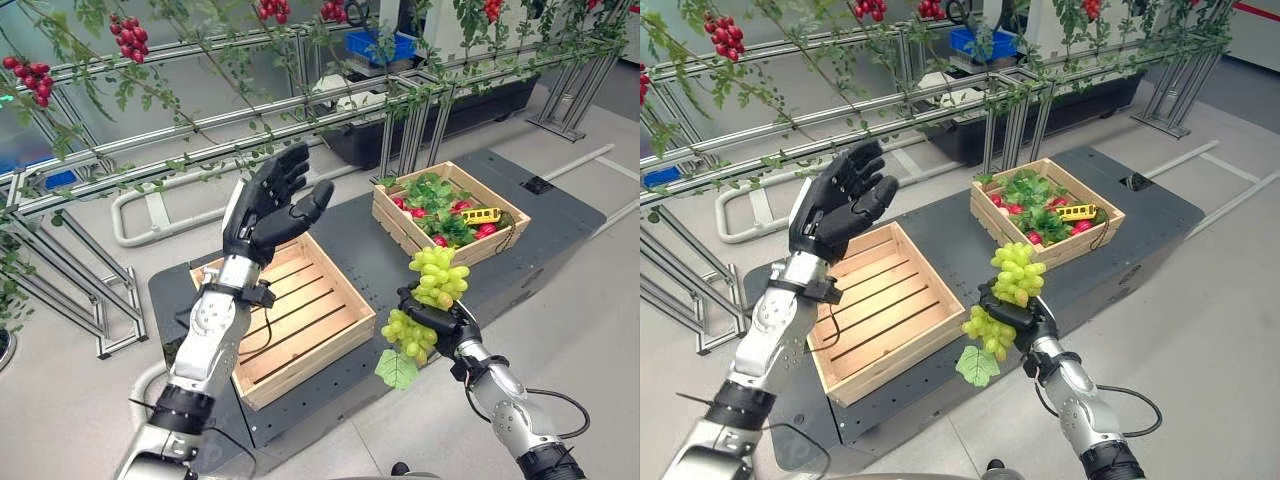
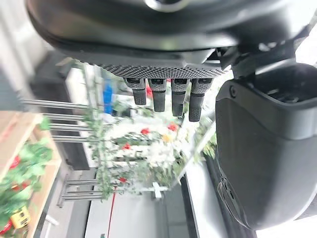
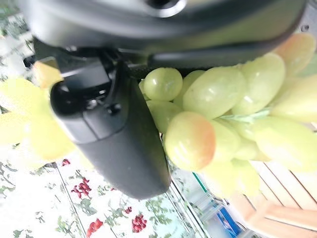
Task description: Pick up the fruits from the basket on one side to the basket on the other side
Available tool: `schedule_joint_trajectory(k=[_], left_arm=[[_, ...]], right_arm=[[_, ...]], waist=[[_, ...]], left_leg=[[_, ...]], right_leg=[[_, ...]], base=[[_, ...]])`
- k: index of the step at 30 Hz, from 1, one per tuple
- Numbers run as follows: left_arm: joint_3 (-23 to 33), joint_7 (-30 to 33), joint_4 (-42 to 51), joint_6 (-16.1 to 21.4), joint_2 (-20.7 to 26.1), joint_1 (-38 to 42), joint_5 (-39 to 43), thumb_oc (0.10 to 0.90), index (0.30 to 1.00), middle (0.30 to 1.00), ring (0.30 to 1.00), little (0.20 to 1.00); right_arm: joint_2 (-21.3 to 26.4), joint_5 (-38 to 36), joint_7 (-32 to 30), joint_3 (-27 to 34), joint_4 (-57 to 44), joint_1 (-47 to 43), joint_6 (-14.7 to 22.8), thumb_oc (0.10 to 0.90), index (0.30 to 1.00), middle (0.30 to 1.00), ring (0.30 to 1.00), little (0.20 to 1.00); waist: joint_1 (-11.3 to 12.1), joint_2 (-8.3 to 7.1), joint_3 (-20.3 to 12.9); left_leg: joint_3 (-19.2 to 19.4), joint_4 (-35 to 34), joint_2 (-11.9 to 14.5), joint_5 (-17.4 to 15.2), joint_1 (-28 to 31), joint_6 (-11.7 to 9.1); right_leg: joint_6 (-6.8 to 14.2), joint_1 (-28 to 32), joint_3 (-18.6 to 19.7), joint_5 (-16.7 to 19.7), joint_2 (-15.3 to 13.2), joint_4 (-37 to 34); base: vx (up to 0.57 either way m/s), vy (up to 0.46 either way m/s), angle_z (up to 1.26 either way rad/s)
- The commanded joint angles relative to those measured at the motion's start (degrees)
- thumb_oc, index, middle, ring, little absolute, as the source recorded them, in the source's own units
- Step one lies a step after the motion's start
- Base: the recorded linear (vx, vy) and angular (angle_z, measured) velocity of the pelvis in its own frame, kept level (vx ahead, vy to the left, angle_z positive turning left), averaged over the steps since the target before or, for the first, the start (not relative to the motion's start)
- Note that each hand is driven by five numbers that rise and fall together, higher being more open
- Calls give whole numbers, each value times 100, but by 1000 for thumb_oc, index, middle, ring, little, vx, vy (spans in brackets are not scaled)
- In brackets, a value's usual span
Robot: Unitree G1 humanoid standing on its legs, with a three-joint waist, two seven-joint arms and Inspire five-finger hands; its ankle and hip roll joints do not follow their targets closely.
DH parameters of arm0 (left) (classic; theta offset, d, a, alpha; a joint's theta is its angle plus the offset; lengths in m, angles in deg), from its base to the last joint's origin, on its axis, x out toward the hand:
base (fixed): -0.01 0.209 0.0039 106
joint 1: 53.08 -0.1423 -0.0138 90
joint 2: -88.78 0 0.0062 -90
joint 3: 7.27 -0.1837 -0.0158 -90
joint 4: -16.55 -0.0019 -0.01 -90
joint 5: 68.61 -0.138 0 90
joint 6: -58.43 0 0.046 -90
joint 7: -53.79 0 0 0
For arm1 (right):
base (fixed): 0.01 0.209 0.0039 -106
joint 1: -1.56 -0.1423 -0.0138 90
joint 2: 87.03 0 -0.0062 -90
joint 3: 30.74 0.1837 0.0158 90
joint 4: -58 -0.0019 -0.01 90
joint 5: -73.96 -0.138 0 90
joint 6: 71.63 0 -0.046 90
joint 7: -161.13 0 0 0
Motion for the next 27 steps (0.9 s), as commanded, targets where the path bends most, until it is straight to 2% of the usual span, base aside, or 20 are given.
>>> schedule_joint_trajectory(k=[1, 5, 9, 10, 11, 12, 13, 14, 15, 16, 17, 18, 22, 27], left_arm=[[240, -211, -385, 366, -38, 386, 206, 800, 900, 900, 900, 900], [448, -224, -849, 335, -320, -286, 422, 800, 900, 900, 900, 900], [547, -289, -1151, 341, -419, -653, 447, 800, 900, 900, 900, 900], [587, -316, -1141, 363, -419, -760, 456, 800, 900, 900, 900, 900], [646, -256, -1116, 453, -428, -893, 466, 800, 900, 900, 900, 900], [660, -242, -1110, 469, -430, -921, 468, 800, 900, 900, 900, 900], [814, -22, -985, 711, -429, -1204, 469, 800, 900, 900, 900, 900], [915, -21, -874, 734, -400, -1310, 526, 800, 900, 900, 900, 900], [1031, -20, -725, 612, -326, -1303, 504, 800, 900, 900, 900, 900], [999, -41, -771, 577, -315, -1226, 474, 800, 900, 900, 900, 900], [934, -53, -857, 557, -298, -1103, 434, 800, 900, 900, 900, 900], [818, 1, -981, 639, -289, -955, 410, 800, 900, 900, 900, 900], [661, 135, -1091, 897, -295, -780, 330, 800, 900, 900, 900, 900], [690, 207, -853, 898, -231, -733, 111, 800, 900, 900, 900, 900]], right_arm=[[-117, 227, 439, 556, -955, -312, 861, 400, 300, 300, 300, 300], [-84, 180, 617, 832, -1292, -65, 924, 400, 300, 300, 300, 300], [34, 146, 563, 1072, -1395, -32, 990, 400, 300, 300, 300, 300], [96, 97, 613, 1137, -1398, -37, 977, 400, 300, 300, 300, 300], [170, 11, 732, 1167, -1393, -68, 932, 400, 300, 300, 300, 300], [186, -8, 753, 1167, -1388, -81, 925, 400, 300, 300, 300, 300], [317, -141, 941, 1025, -1350, -299, 823, 400, 300, 300, 300, 300], [342, -107, 939, 912, -1328, -452, 816, 400, 300, 300, 300, 300], [295, -2, 802, 668, -1183, -750, 906, 400, 300, 300, 300, 300], [262, 39, 706, 650, -1184, -763, 929, 400, 300, 300, 300, 300], [217, 88, 556, 625, -1193, -769, 930, 400, 300, 300, 300, 300], [236, 24, 546, 594, -1229, -725, 945, 400, 300, 300, 300, 300], [309, -81, 695, 678, -1302, -534, 961, 400, 300, 300, 300, 300], [261, -70, 743, 865, -1439, -275, 864, 400, 300, 300, 300, 300]], waist=[[-28, -78, -339], [-68, -160, -306], [-62, -271, -250], [-11, -324, -215], [105, -367, -168], [134, -379, -168], [445, -341, -82], [580, -291, -65], [686, -223, -34], [670, -213, -35], [638, -199, -44], [602, -198, -55], [460, -195, -147], [265, -141, -178]], left_leg=[[33, 8, 59, -270, -122, 124], [168, 8, 126, -257, -76, 119], [111, 125, 117, -204, -1, 91], [-102, 601, 64, -260, -183, 84], [-685, 1129, -161, -349, -492, 132], [-828, 1220, -231, -366, -578, 152], [-1935, 1173, -786, -518, -776, 380], [-2308, 912, -951, -471, -776, 458], [-2261, 805, -966, -460, -758, 518], [-2135, 801, -933, -466, -776, 523], [-2018, 786, -903, -466, -799, 531], [-2117, 680, -928, -422, -781, 541], [-2043, 263, -896, -321, -609, 537], [-1753, 125, -896, -407, -467, 611]], right_leg=[[-315, 150, -67, -251, 33, 12], [-380, 138, 17, -272, 125, 12], [-525, 182, 312, -279, 315, 12], [-567, 171, 430, -239, 318, 12], [-591, 121, 633, -176, 324, 12], [-590, 90, 679, -156, 321, 12], [-567, 6, 1044, -50, 388, 29], [-568, -74, 1189, -48, 451, 104], [-574, -171, 1316, -155, 520, 250], [-574, -188, 1306, -170, 510, 282], [-568, -212, 1284, -189, 495, 315], [-537, -237, 1267, -186, 485, 314], [-437, -228, 1299, -59, 441, 80], [-302, -279, 1418, 28, 357, 35]], base=[[-31, -121, -15], [-19, -156, -14], [-18, -95, -13], [-52, -37, -20], [-62, -19, -22], [-130, 72, -38], [-149, 123, -83], [-219, 213, -178], [-153, 162, -194], [-144, 164, -181], [-110, 133, -139], [-134, 158, -144], [-94, 149, -48], [-72, 202, -19]])
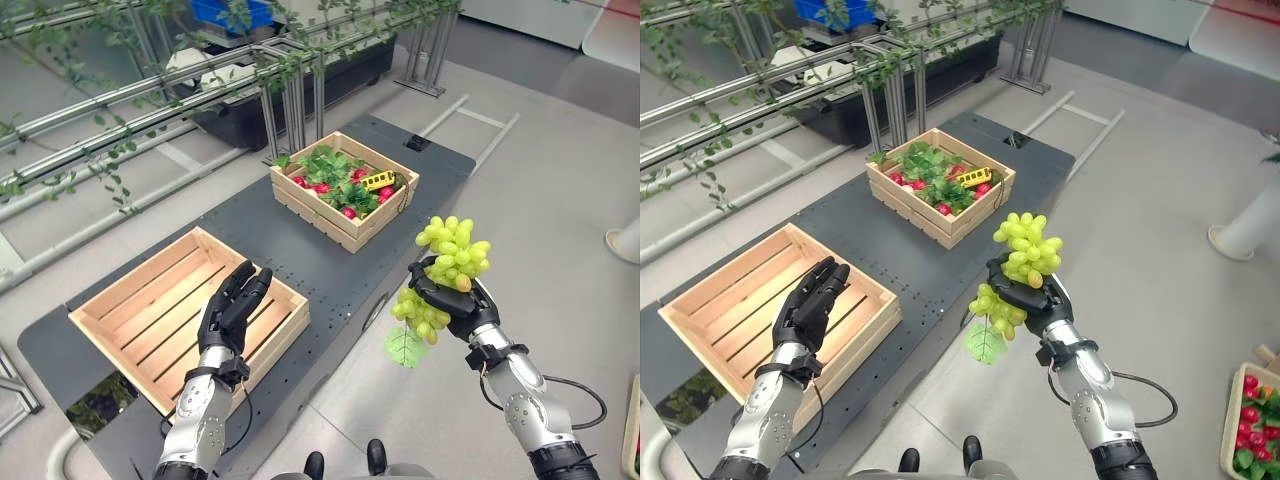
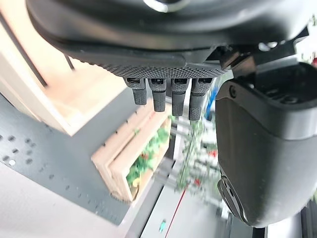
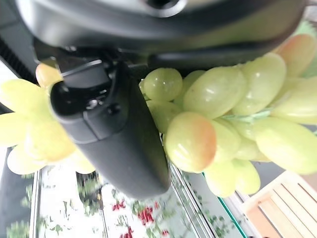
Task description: Pick up the fruits from the basket on one side to the basket on the other side
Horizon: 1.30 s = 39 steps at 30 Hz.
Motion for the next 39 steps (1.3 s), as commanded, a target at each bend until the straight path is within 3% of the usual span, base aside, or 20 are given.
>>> schedule_joint_trajectory(k=[1, 7, 8, 9, 10, 11, 13, 14, 16, 18, 19, 21, 26, 34, 36, 37, 38, 39], left_arm=[[131, 21, 338, 823, 167, 678, -269, 800, 900, 900, 900, 900], [36, -40, 463, 787, 232, 728, -293, 800, 900, 900, 900, 900], [43, -60, 499, 804, 255, 665, -337, 800, 900, 900, 900, 900], [89, -9, 582, 844, 324, 550, -352, 800, 900, 900, 900, 900], [114, -12, 618, 856, 352, 510, -350, 800, 900, 900, 900, 900], [226, -5, 678, 912, 444, 398, -292, 800, 900, 900, 900, 900], [301, -92, 768, 845, 507, 366, -237, 800, 900, 900, 900, 900], [312, -96, 792, 809, 511, 357, -242, 800, 900, 900, 900, 900], [377, -4, 774, 744, 492, 311, -236, 800, 900, 900, 900, 900], [359, 104, 695, 780, 461, 259, -187, 800, 900, 900, 900, 900], [308, 199, 626, 766, 444, 210, -130, 800, 900, 900, 900, 900], [262, 308, 644, 673, 368, 220, -7, 800, 900, 900, 900, 900], [102, 228, 761, 661, 192, 158, -80, 800, 900, 900, 900, 900], [-33, 199, 768, 757, 134, 295, -133, 800, 900, 900, 900, 900], [-25, 275, 746, 758, 121, 324, -92, 800, 900, 900, 900, 900], [-16, 256, 760, 799, 123, 299, 29, 800, 900, 900, 900, 900], [-25, 215, 823, 846, 103, 225, 59, 800, 900, 900, 900, 900], [-23, 288, 861, 897, 39, 149, 7, 800, 900, 900, 900, 900]], right_arm=[[148, -212, 317, 432, -796, -363, 685, 400, 300, 300, 300, 300], [169, 137, 406, 412, -979, -67, 395, 400, 300, 300, 300, 300], [166, 108, 455, 415, -980, -39, 360, 400, 300, 300, 300, 300], [143, 63, 563, 398, -952, -61, 304, 400, 300, 300, 300, 300], [131, 46, 581, 386, -935, -86, 296, 400, 300, 300, 300, 300], [100, 3, 712, 290, -816, -231, 297, 400, 300, 300, 300, 300], [39, 40, 628, 166, -761, -316, 380, 400, 300, 300, 300, 300], [19, 59, 605, 147, -756, -311, 391, 400, 300, 300, 300, 300], [-111, 199, 630, 9, -679, -326, 413, 400, 300, 300, 300, 300], [-185, 264, 703, -99, -568, -320, 471, 400, 300, 300, 300, 300], [-182, 273, 761, -169, -439, -339, 473, 400, 300, 300, 300, 300], [-53, 179, 845, -210, -450, -404, 390, 400, 300, 300, 300, 300], [-11, 132, 736, -131, -603, -193, 292, 400, 300, 300, 300, 300], [-59, 73, 1074, -9, -632, -7, 181, 400, 300, 300, 300, 300], [-43, 28, 1096, -5, -660, -46, 123, 400, 300, 300, 300, 300], [-19, 62, 1144, -44, -710, -53, 125, 400, 300, 300, 300, 300], [4, 111, 1172, -127, -725, -56, 176, 400, 300, 300, 300, 300], [7, 196, 1236, -218, -684, -126, 153, 400, 300, 300, 300, 300]], waist=[[-120, 67, -373], [-312, 61, -174], [-293, 49, -140], [-216, 49, -55], [-178, 46, -35], [-5, 127, 42], [130, 193, 67], [150, 189, 57], [286, 127, -5], [379, 9, -106], [420, -62, -159], [372, -118, -178], [284, -157, -233], [-39, -107, -341], [-65, -169, -314], [-28, -265, -208], [59, -307, -48], [157, -299, 53]], left_leg=[[134, 108, 32, -648, 71, -75], [490, 12, -24, -694, 90, -19], [602, 12, -14, -706, 98, -28], [852, 12, 28, -735, 148, -48], [953, 12, 40, -734, 147, -51], [1332, 12, 165, -687, 167, -48], [1540, 12, 236, -629, 136, -4], [1519, 12, 221, -694, 178, -13], [1767, 30, 255, -629, 115, -66], [1945, 220, 318, -611, -60, -194], [2056, 339, 381, -609, -182, -296], [2123, 259, 437, -499, -202, -388], [2035, 170, 440, -464, -191, -403], [2085, 148, 478, -553, 64, -403], [2089, 865, 495, -841, -107, -382], [1947, 1968, 549, -972, -545, -396], [1610, 2902, 635, -798, -1060, -488], [1098, 3085, 468, -627, -1318, -431]], right_leg=[[-181, 212, 16, -191, 125, 69], [94, -289, -33, 288, -19, 12], [129, -339, -250, 361, -51, 26], [181, -452, -844, 447, -141, 409], [191, -511, -1027, 485, -178, 544], [136, -496, -1781, 182, -369, 1563], [4, -443, -2059, -213, -525, 2658], [49, -391, -2043, -342, -562, 2783], [0, 77, -2232, -715, -603, 2607], [-78, 668, -2376, -901, -505, 1484], [-65, 874, -2318, -873, -399, 769], [-127, 983, -2175, -798, -228, 283], [-216, 989, -2102, -708, -109, 39], [-394, 816, -1832, -756, 117, 91], [-484, 732, -1706, -871, 133, 309], [-618, 673, -1623, -961, 97, 586], [-750, 612, -1534, -1010, 113, 805], [-800, 501, -1406, -960, 129, 938]], base=[[-137, 241, -33], [-119, 131, -40], [-141, 36, -76], [-141, 16, -87], [-191, 43, -116], [-176, 57, -137], [-103, 49, -143], [-3, -35, -85], [-1, -151, -59], [-21, -239, -68], [-15, -190, -59], [-28, -185, -71], [-1, -103, -42], [6, -62, -10], [-41, -113, -2], [-120, -153, -17], [-210, -114, -45], [-172, -42, -55]])
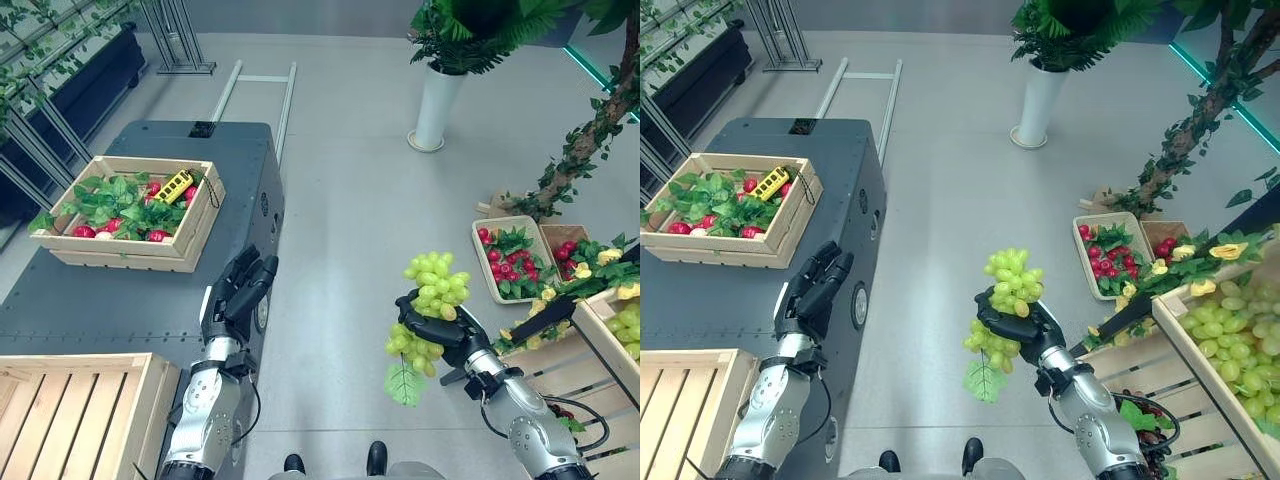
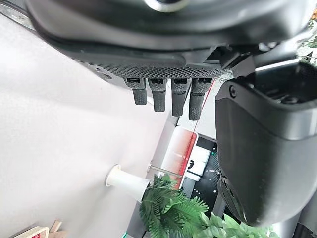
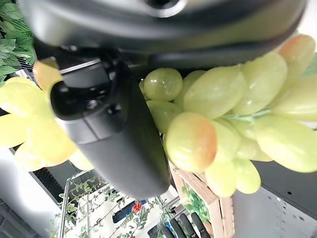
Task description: Pick up the fruits from the basket on one side to the basket on the other side
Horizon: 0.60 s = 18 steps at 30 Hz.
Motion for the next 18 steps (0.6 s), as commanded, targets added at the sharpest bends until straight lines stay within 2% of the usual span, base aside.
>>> schedule_joint_trajectory(k=[1, 2, 3, 4, 5, 6, 7, 8, 11, 15, 18], left_arm=[[55, -28, 375, 763, 120, 261, 21, 800, 900, 900, 900, 900], [74, 226, 413, 952, 33, 95, 31, 800, 900, 900, 900, 900], [76, 230, 417, 958, 32, 88, 28, 800, 900, 900, 900, 900], [98, 286, 498, 1091, 77, 44, -72, 800, 900, 900, 900, 900], [92, 308, 496, 1113, 124, 51, -108, 800, 900, 900, 900, 900], [70, 389, 476, 976, 158, 117, -163, 800, 900, 900, 900, 900], [61, 483, 251, 873, 265, 333, 77, 800, 900, 900, 900, 900], [55, 468, 173, 964, 292, 420, 96, 800, 900, 900, 900, 900], [67, 472, -14, 1196, 248, 553, 16, 800, 900, 900, 900, 900], [101, 618, 18, 1021, 179, 604, 68, 800, 900, 900, 900, 900], [102, 464, 51, 920, 119, 576, 146, 800, 900, 900, 900, 900]], right_arm=[[-41, -87, 635, 97, -735, -500, 461, 400, 300, 300, 300, 300], [-10, -23, 957, -162, -654, -775, 291, 400, 300, 300, 300, 300], [-4, -21, 972, -180, -652, -797, 284, 400, 300, 300, 300, 300], [59, 53, 1100, -391, -581, -1036, 359, 400, 300, 300, 300, 300], [73, 54, 1083, -477, -521, -1117, 410, 400, 300, 300, 300, 300], [62, 49, 973, -504, -500, -1131, 470, 400, 300, 300, 300, 300], [163, -296, 802, -410, -806, -1067, 296, 400, 300, 300, 300, 300], [152, -380, 882, -384, -962, -946, 277, 400, 300, 300, 300, 300], [127, -247, 1178, -277, -1024, -637, 438, 400, 300, 300, 300, 300], [141, -562, 1177, -183, -1138, -582, 235, 400, 300, 300, 300, 300], [112, -602, 1064, -127, -1333, -389, 191, 400, 300, 300, 300, 300]], waist=[[-64, -135, -217], [195, -37, -82], [207, -35, -88], [390, -14, -55], [432, -16, -65], [451, 27, -98], [284, 58, -179], [227, 75, -248], [66, 106, -400], [5, 93, -482], [-114, 71, -516]], left_leg=[[-707, 1337, -545, -137, -845, 288], [-1735, 466, -867, 101, -740, 333], [-1799, 375, -874, 129, -732, 333], [-2265, -209, -937, 144, -634, 375], [-2356, -179, -991, 25, -639, 426], [-2433, -253, -1105, -45, -601, 480], [-2087, -473, -942, -62, -371, 487], [-2179, -753, -950, 27, -208, 505], [-2066, -1400, -839, 215, 161, 478], [-2165, -1659, -905, 236, 303, 531], [-1936, -1622, -902, 130, 346, 597]], right_leg=[[-198, 466, 1, -322, 16, 325], [-144, 423, 523, -402, 129, 564], [-142, 412, 546, -405, 135, 574], [-129, 455, 788, -518, 183, 641], [-134, 430, 830, -565, 173, 677], [-90, 420, 805, -620, 149, 802], [24, 345, 747, -582, 82, 793], [97, 283, 729, -477, 52, 785], [192, 252, 684, -347, 52, 574], [222, 260, 721, -314, 62, 474], [285, 253, 837, -211, 12, 364]], base=[[-158, 138, -80], [-62, 127, -71], [-93, 216, -119], [-43, 133, -144], [-39, 186, -168], [7, 230, -148], [23, 258, -124], [29, 230, -106], [45, 140, -72], [17, 116, -32], [28, 120, -5]])
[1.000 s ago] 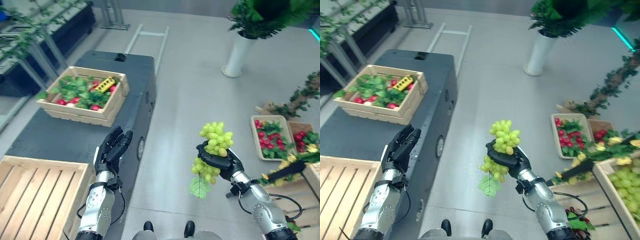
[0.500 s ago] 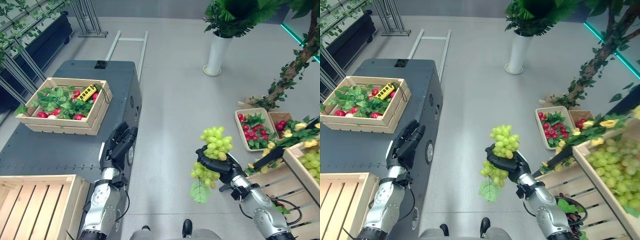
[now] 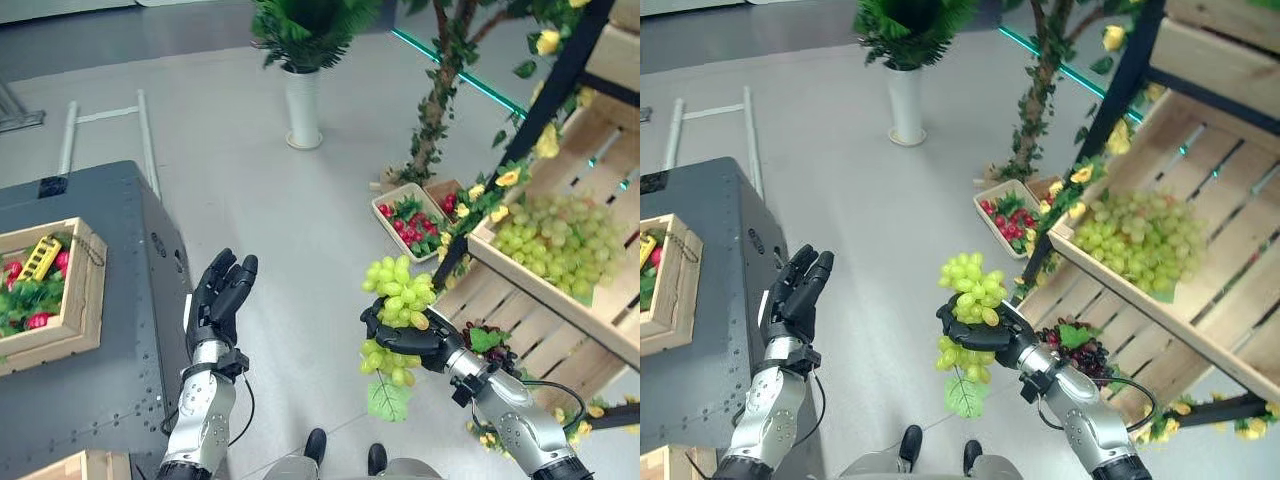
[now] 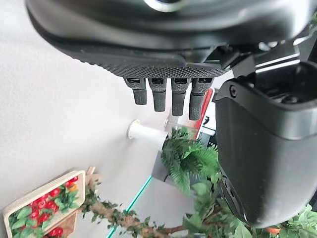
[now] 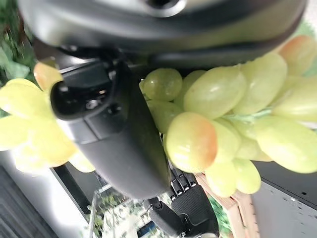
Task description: Pick up the fruits from the basket on one side to the basket on the other side
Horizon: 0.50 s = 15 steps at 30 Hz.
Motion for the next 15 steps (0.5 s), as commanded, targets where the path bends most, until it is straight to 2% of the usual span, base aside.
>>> schedule_joint_trajectory(k=[1, 5, 8, 9, 10, 11, 13, 14, 15], left_arm=[[140, -170, 410, 482, 106, 526, -1, 800, 900, 900, 900, 900], [102, -15, 606, 413, 116, 390, -131, 800, 900, 900, 900, 900], [87, 272, 650, 464, 240, 389, -223, 800, 900, 900, 900, 900], [169, 480, 635, 565, 341, 387, -253, 800, 900, 900, 900, 900], [288, 583, 612, 644, 390, 390, -246, 800, 900, 900, 900, 900], [351, 591, 615, 646, 426, 409, -221, 800, 900, 900, 900, 900], [469, 540, 616, 593, 478, 475, -140, 800, 900, 900, 900, 900], [514, 578, 625, 608, 498, 500, -115, 800, 900, 900, 900, 900], [513, 578, 624, 608, 499, 501, -115, 800, 900, 900, 900, 900]], right_arm=[[-206, -694, 246, 475, -973, -271, 353, 400, 300, 300, 300, 300], [-232, -632, 452, 502, -1132, -28, 285, 400, 300, 300, 300, 300], [-135, -680, 697, 474, -1232, -25, 192, 400, 300, 300, 300, 300], [-120, -735, 820, 416, -1218, -179, 118, 400, 300, 300, 300, 300], [-128, -756, 846, 351, -1187, -326, 116, 400, 300, 300, 300, 300], [-135, -750, 790, 320, -1174, -392, 150, 400, 300, 300, 300, 300], [-151, -768, 633, 311, -1130, -484, 271, 400, 300, 300, 300, 300], [-165, -758, 670, 336, -1127, -506, 259, 400, 300, 300, 300, 300], [-165, -758, 670, 337, -1127, -507, 259, 400, 300, 300, 300, 300]], waist=[[-30, -73, -404], [-128, -37, -371], [-141, -17, -315], [-46, 12, -246], [44, 64, -208], [74, 71, -187], [125, 38, -181], [190, -9, -215], [190, -7, -219]], left_leg=[[299, 48, -34, -627, 308, 43], [538, 12, -40, -726, 360, 116], [836, -97, -19, -728, 420, 146], [1164, -105, 41, -728, 451, 117], [1346, -105, 121, -705, 418, 95], [1397, -105, 144, -696, 404, 93], [1442, -57, 177, -680, 365, 47], [1526, 36, 198, -719, 319, -38], [1526, 37, 202, -716, 311, -39]], right_leg=[[-87, 184, 78, -14, -39, 95], [8, 138, 197, 145, -111, -65], [120, -3, -91, 242, -183, 161], [178, -192, -708, 275, -352, 763], [152, -312, -1014, 260, -488, 1197], [131, -345, -1075, 234, -511, 1323], [73, -216, -1146, 90, -479, 995], [57, 117, -1361, 10, -507, 340], [55, 123, -1364, 29, -500, 313]], base=[[32, 126, -8], [1, 115, -17], [-52, 70, -56], [-117, 50, -108], [-145, 27, -128], [-120, -53, -157], [-52, -131, -120], [-7, -101, -50], [6, -165, -66]])
